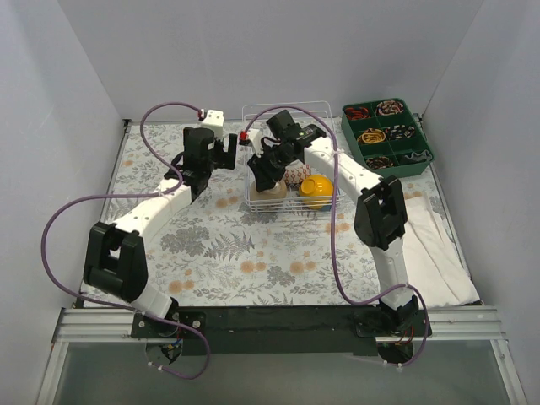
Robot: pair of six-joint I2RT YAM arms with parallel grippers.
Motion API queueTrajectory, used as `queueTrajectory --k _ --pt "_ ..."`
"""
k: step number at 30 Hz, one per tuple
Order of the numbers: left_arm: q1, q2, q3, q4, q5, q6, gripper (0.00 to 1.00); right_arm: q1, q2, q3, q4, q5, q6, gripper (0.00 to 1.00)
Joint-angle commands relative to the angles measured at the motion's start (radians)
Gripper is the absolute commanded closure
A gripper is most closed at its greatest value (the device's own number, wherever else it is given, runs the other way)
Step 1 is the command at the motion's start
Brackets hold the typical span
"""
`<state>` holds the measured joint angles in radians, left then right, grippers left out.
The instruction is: Load the bowls into the dish rack
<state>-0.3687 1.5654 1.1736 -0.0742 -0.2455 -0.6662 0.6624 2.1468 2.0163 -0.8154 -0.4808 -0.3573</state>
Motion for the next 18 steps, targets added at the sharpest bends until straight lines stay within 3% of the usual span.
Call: queueTrajectory --k 1,9,14,18 --pt "0.017 -0.154 -0.063 0.135 -0.147 0.135 0.04 0.002 -0.103 0.068 0.033 0.034 0.021 0.45" --pt "0.114 -0.251 -0.083 0.087 -0.107 0.160 0.03 -0.072 -0.287 -0.100 0.076 0.202 0.038 0.31" --pt "0.180 -0.254 -0.068 -0.054 -0.094 0.074 0.02 -0.190 -0.384 -0.106 0.082 0.335 0.050 0.26" --pt "0.226 -0.280 -0.098 -0.082 -0.020 0.057 0.02 -0.279 -0.517 -0.239 0.151 0.476 0.069 0.15"
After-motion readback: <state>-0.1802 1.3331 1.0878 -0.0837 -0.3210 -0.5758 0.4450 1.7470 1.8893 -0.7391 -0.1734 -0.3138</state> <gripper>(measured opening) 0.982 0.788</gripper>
